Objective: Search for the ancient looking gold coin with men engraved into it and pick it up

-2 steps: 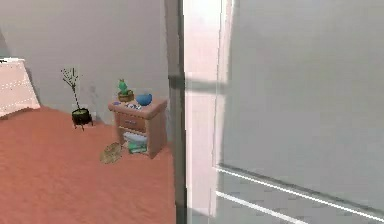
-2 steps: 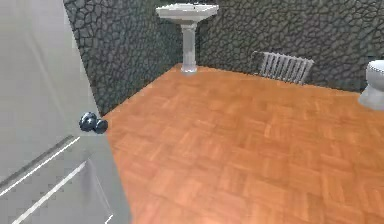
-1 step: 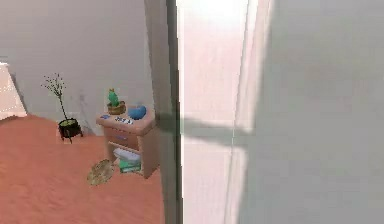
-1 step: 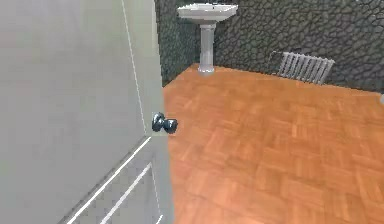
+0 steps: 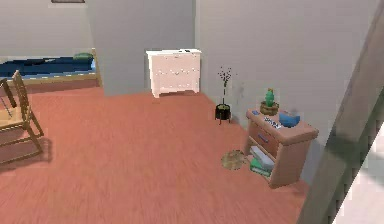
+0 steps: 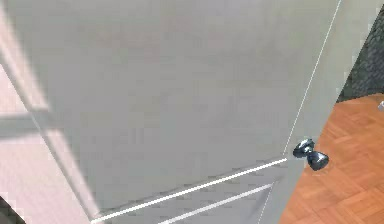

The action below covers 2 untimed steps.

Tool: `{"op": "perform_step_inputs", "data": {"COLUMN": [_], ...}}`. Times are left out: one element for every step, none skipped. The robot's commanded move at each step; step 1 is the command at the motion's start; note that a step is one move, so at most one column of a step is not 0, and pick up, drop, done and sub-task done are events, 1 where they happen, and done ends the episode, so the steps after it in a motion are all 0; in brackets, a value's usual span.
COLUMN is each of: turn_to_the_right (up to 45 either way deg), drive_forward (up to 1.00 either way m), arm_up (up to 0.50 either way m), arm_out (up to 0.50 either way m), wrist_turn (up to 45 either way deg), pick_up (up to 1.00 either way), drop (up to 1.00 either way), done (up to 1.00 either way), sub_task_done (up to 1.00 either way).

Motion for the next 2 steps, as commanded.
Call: {"op": "perform_step_inputs", "data": {"turn_to_the_right": [-9.0, 0.0], "drive_forward": [0.00, 1.00], "arm_up": [0.00, 0.00], "arm_out": [0.00, 0.00], "wrist_turn": [0.0, 0.0], "pick_up": [0.00, 0.00], "drop": [0.00, 0.00], "done": [0.00, 0.00], "sub_task_done": [0.00, 0.00]}}
